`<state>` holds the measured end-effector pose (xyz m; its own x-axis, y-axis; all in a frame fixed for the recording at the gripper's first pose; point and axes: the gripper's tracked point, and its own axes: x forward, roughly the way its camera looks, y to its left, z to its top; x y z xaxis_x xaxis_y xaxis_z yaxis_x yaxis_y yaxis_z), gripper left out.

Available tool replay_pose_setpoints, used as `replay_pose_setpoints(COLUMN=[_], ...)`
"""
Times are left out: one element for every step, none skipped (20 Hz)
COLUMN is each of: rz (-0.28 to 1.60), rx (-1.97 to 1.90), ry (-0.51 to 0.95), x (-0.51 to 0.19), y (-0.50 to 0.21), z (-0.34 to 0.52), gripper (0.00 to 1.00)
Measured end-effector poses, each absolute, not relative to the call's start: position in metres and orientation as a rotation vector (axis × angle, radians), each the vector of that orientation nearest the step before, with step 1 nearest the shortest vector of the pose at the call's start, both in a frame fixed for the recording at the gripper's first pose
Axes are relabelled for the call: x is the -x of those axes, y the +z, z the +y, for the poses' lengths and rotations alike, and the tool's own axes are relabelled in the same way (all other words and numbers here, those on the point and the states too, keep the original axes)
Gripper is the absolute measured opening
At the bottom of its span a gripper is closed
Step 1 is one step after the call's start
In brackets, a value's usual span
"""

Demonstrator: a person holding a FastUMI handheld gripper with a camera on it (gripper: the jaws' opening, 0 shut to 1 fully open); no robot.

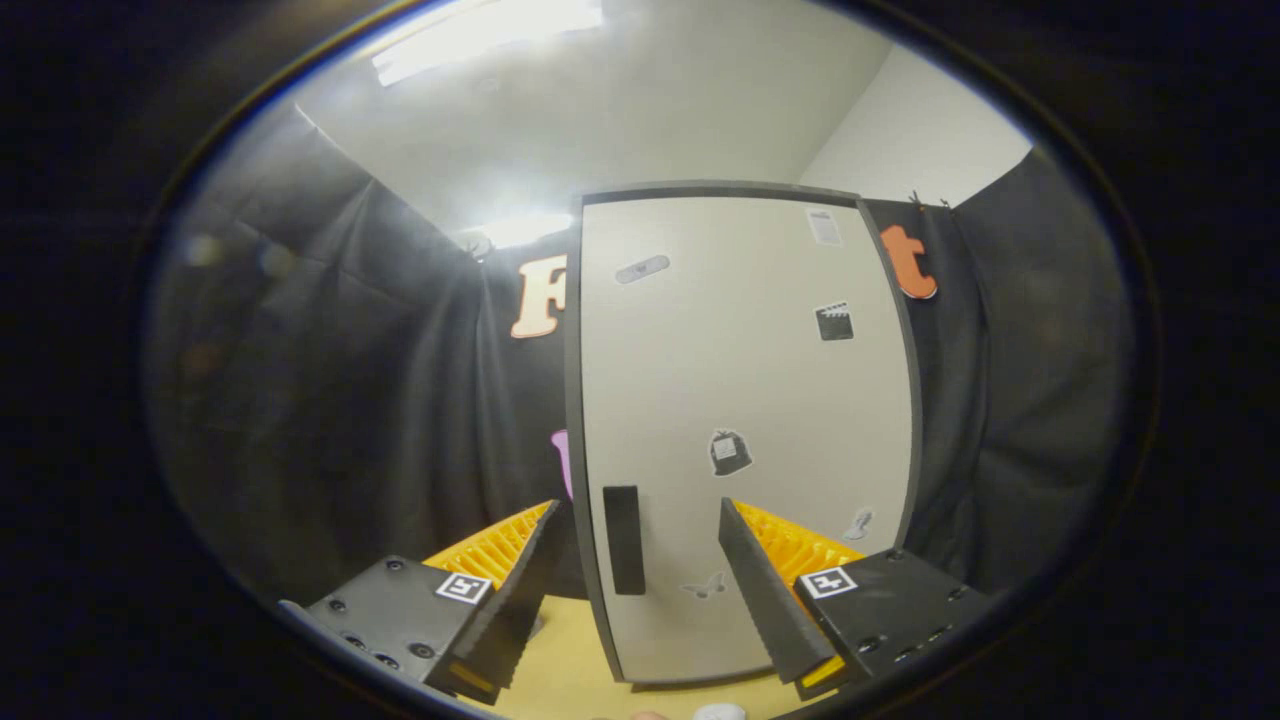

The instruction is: Open the shoe cabinet door, grab the shoes and put them into the shoe cabinet, then close the shoe cabinet door.

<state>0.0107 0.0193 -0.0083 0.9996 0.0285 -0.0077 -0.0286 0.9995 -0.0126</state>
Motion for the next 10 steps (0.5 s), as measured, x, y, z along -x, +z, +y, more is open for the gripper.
replay_pose_setpoints(rz=[0.005, 0.004, 0.004, 0.003, 0.0, -0.006, -0.011, -0.012, -0.01, -0.005], rx=[0.013, 0.013, 0.01, 0.006, 0.001, -0.004, -0.009, -0.016, -0.021, -0.026], ry=[0.034, 0.039, 0.042, 0.045, 0.048, 0.052, 0.053, 0.053, 0.054, 0.052], x=[-0.012, -0.013, -0.014, -0.015, -0.017, -0.019, -0.021, -0.025, -0.028, -0.032], y=[-0.009, -0.01, -0.01, -0.01, -0.009, -0.008, -0.008, -0.009, -0.01, -0.013], z=[0.021, 0.024, 0.025, 0.027, 0.028, 0.029, 0.03, 0.029, 0.029, 0.028], gripper=[0.96, 0.96, 0.96, 0.96, 0.96, 0.96, 0.96, 0.96, 0.96, 0.96])
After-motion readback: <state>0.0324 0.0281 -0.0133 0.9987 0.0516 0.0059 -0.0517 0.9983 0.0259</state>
